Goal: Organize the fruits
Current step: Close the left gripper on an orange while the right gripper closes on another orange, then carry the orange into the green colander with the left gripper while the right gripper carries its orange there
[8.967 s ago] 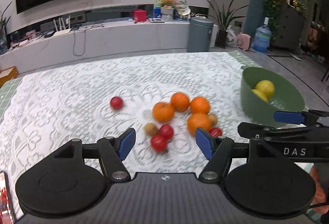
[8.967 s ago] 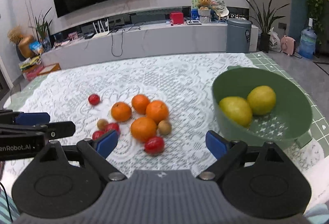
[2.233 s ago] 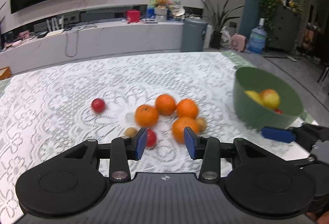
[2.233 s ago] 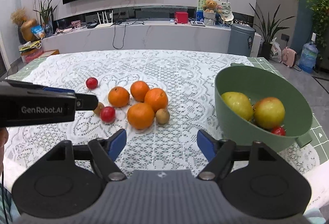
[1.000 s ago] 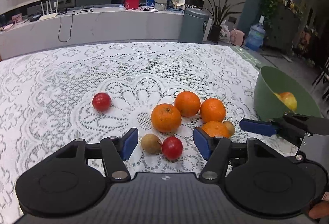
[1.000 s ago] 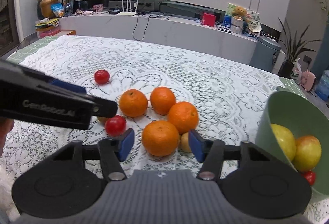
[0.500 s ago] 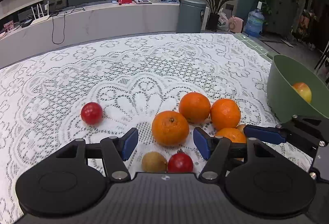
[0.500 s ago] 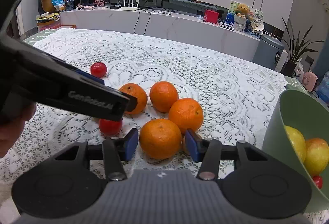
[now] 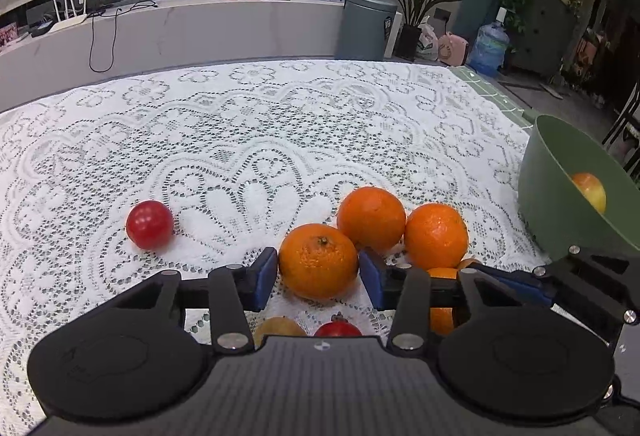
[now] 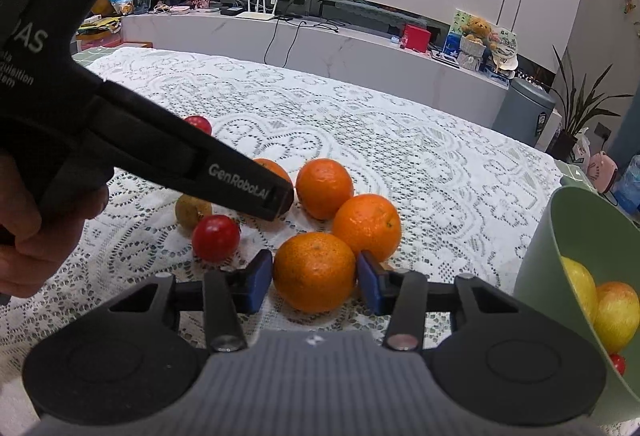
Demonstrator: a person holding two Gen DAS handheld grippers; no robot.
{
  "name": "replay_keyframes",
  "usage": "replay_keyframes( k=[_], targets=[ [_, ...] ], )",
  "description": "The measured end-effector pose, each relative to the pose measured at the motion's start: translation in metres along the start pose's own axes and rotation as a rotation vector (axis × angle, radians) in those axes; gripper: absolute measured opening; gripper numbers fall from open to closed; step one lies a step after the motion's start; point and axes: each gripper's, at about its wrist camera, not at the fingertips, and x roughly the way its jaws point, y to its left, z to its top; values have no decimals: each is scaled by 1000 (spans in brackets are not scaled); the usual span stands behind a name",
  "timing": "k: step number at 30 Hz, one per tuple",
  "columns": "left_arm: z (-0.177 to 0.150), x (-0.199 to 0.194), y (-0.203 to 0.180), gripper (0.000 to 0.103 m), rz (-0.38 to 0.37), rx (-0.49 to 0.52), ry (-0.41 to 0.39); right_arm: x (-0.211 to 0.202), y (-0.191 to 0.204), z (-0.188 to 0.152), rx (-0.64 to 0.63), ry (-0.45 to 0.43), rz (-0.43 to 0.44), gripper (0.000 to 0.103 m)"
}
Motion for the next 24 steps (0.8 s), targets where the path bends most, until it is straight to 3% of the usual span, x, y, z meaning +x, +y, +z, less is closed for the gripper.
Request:
replay_keyframes(
  k=[12, 24],
  targets=[
    [-2, -41, 3, 50, 1, -74, -50, -27, -2, 1, 0, -32, 18, 43],
    [-2, -85, -31, 50, -54, -70, -71, -82, -23, -5, 72, -58, 65, 43]
  ],
)
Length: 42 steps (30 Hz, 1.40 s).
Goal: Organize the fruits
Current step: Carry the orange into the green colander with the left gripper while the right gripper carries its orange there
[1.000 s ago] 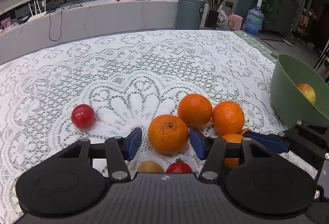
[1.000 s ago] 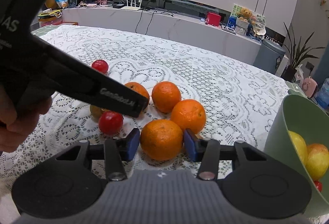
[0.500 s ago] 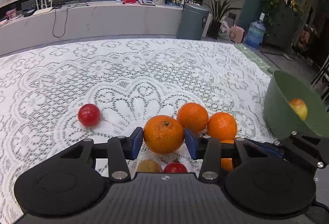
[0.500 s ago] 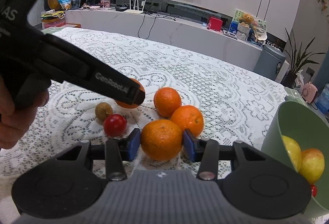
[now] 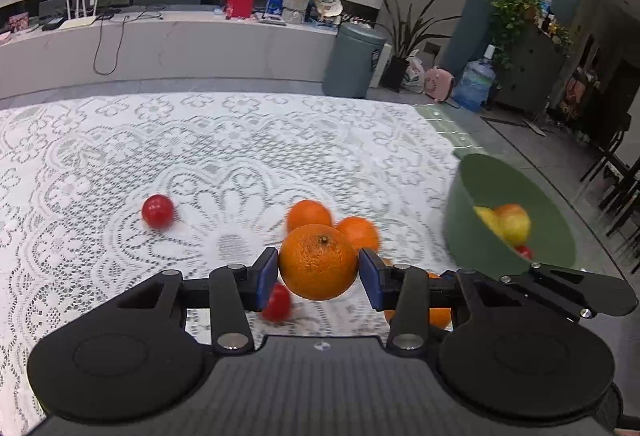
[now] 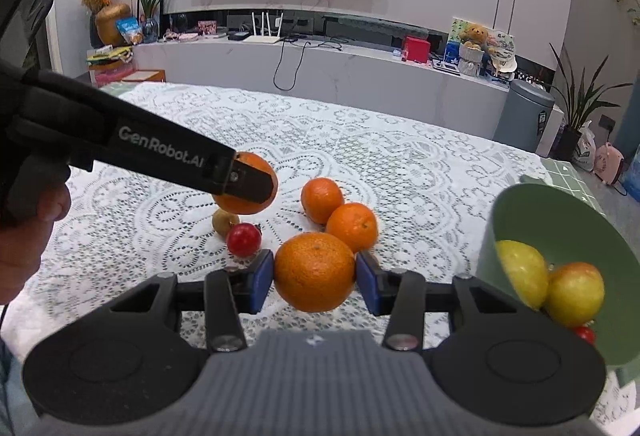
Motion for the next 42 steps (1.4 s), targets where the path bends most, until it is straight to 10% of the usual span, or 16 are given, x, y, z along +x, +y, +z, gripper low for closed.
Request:
replay_keyframes(
  k=[20, 42],
  targets=[
    [15, -4, -121, 50, -190, 199, -41, -83, -97, -2, 32, -14, -160, 43],
    [34, 80, -184, 50, -307, 253, 207, -51, -194, 0, 72, 228, -185, 43]
  ],
)
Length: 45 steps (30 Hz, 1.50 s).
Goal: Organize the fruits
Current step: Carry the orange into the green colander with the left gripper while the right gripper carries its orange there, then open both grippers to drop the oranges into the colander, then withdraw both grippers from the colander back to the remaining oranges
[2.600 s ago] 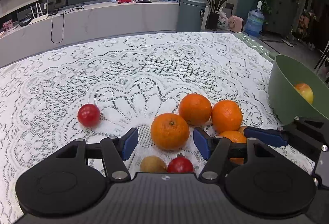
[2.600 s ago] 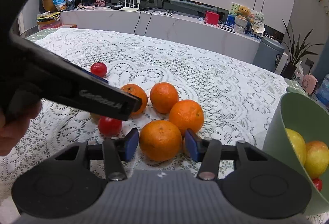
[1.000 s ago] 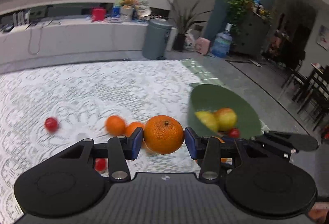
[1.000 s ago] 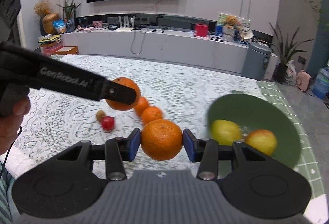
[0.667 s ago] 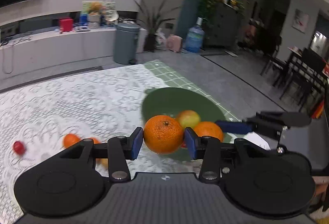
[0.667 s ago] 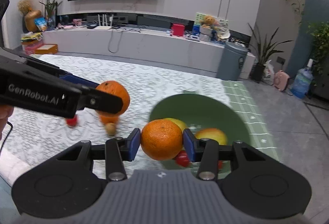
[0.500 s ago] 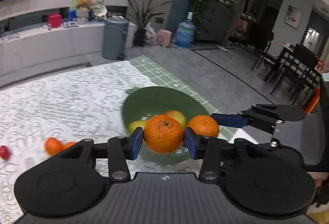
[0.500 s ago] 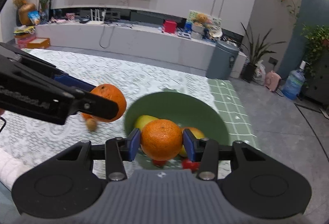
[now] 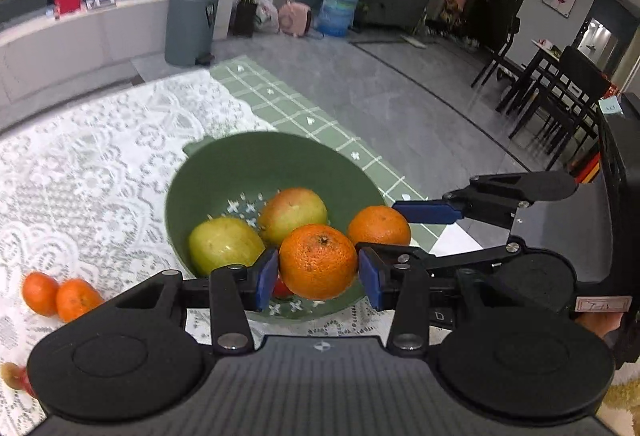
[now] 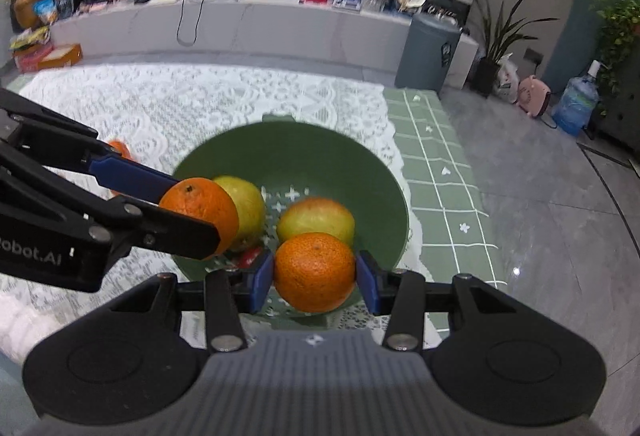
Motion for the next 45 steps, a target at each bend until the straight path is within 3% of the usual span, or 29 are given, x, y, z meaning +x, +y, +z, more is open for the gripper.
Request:
replay_keyframes(
  k=[15, 22, 41, 45],
  targets=[
    [1, 23, 12, 50, 9, -49, 127, 37, 12, 11, -146, 151, 27, 43],
    [3, 30, 16, 50, -7, -89, 173, 50, 11, 13, -145, 215, 64, 43],
    [3, 31, 18, 52, -25, -136, 183, 51, 7, 14, -116, 255, 69, 45],
    [4, 26, 18, 56, -19, -139, 172, 44, 6, 16, -114, 236, 52, 57]
  ],
)
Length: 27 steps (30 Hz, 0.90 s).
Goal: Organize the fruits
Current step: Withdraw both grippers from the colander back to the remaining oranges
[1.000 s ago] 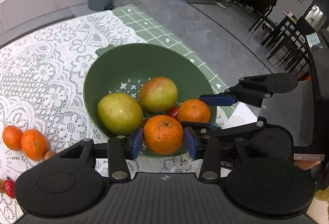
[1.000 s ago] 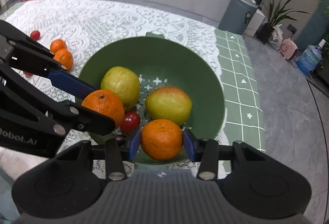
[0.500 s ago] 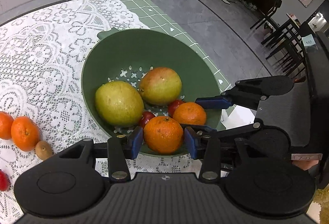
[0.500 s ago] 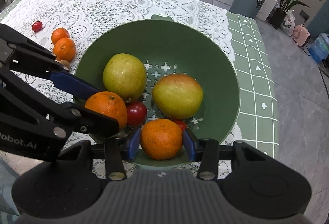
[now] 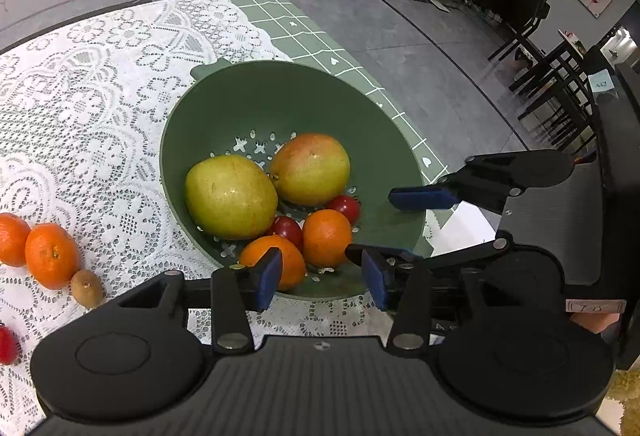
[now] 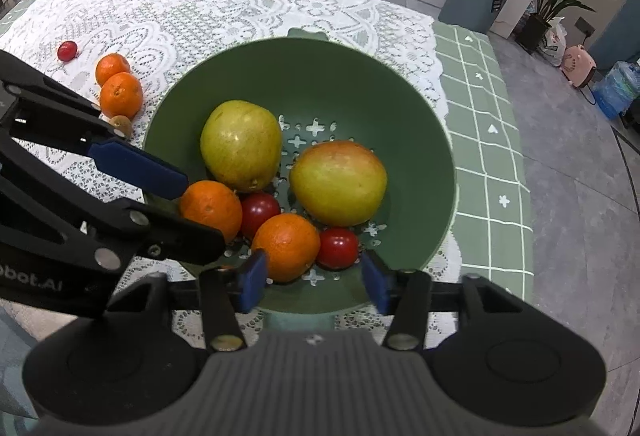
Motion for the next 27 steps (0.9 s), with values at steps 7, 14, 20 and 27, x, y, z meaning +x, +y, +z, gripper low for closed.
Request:
replay_keyframes(
  k=[7, 14, 20, 27],
  targets=[
    [-2, -17, -4, 56, 7, 5, -46, -16, 0, 1, 13, -34, -40, 61],
    [-13, -47, -9, 57, 41, 1, -137, -42, 6, -3, 67, -125, -101, 72],
    [-25, -73, -4, 57, 115, -11, -216, -61, 30, -9, 102, -237, -124, 72],
    [-42, -102, 7, 58, 201, -12, -299, -70, 72, -16, 105, -349, -122, 73]
  ],
)
